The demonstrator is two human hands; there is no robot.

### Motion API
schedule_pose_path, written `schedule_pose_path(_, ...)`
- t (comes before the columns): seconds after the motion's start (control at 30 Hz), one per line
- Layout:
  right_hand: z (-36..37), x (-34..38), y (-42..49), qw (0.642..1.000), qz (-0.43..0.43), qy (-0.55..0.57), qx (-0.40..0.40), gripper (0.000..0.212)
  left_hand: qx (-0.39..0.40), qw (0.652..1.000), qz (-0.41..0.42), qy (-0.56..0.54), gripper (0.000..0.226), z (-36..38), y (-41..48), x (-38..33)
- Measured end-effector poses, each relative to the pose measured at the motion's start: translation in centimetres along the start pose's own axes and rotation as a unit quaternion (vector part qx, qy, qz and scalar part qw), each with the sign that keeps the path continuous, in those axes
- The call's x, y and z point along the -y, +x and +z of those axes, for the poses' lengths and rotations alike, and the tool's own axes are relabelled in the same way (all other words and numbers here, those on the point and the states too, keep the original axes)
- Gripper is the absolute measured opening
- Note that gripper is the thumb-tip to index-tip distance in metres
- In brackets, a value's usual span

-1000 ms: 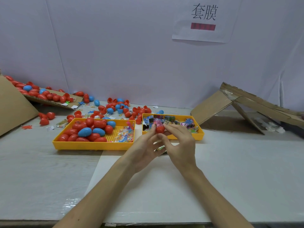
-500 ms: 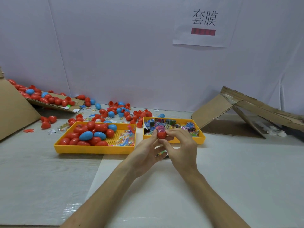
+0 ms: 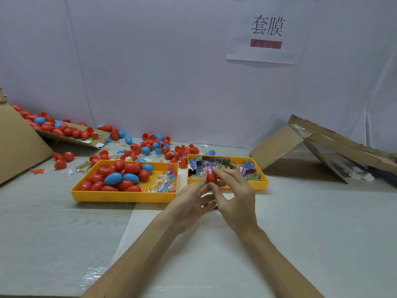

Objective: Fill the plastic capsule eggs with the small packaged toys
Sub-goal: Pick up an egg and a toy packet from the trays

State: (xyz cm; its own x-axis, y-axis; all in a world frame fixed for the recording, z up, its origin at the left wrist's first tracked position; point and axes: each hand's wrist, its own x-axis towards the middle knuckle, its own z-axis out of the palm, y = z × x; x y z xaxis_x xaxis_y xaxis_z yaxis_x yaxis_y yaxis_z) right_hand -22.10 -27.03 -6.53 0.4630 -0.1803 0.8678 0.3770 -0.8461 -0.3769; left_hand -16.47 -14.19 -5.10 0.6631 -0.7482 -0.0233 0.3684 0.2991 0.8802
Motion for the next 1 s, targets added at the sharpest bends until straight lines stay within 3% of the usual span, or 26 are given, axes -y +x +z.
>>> schedule_pose_path(0.6,0.1,-1.3,-0.3,0.999,-0.015,0.016,-0.037,0.024,-0.024,1.0,-0.008,0.016,0.049,-0.2,0.0,0.1)
schedule_pose_path(1.0,0.1,-1.0,0.0,0.999,0.006,0.028,0.024,0.033,-0.056,0.998,-0.017,-0.004,0.045,-0.1,0.1,-0.1)
